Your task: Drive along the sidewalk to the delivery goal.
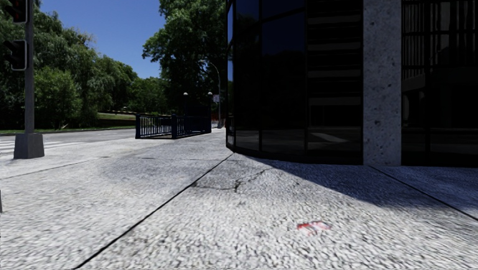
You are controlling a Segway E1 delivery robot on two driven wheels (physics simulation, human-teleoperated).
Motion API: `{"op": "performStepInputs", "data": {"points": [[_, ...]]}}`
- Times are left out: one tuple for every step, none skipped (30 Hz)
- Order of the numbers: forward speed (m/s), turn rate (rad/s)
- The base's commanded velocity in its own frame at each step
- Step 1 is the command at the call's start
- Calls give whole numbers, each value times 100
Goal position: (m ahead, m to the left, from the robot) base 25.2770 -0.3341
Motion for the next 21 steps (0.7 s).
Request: {"op": "performStepInputs", "data": {"points": [[200,31],[200,31],[200,56],[200,70],[200,74],[200,75],[200,75],[200,75],[200,75],[200,75],[200,75],[200,75],[200,75],[200,75],[200,75],[200,75],[200,75],[200,75],[200,75],[200,75],[200,75]]}}
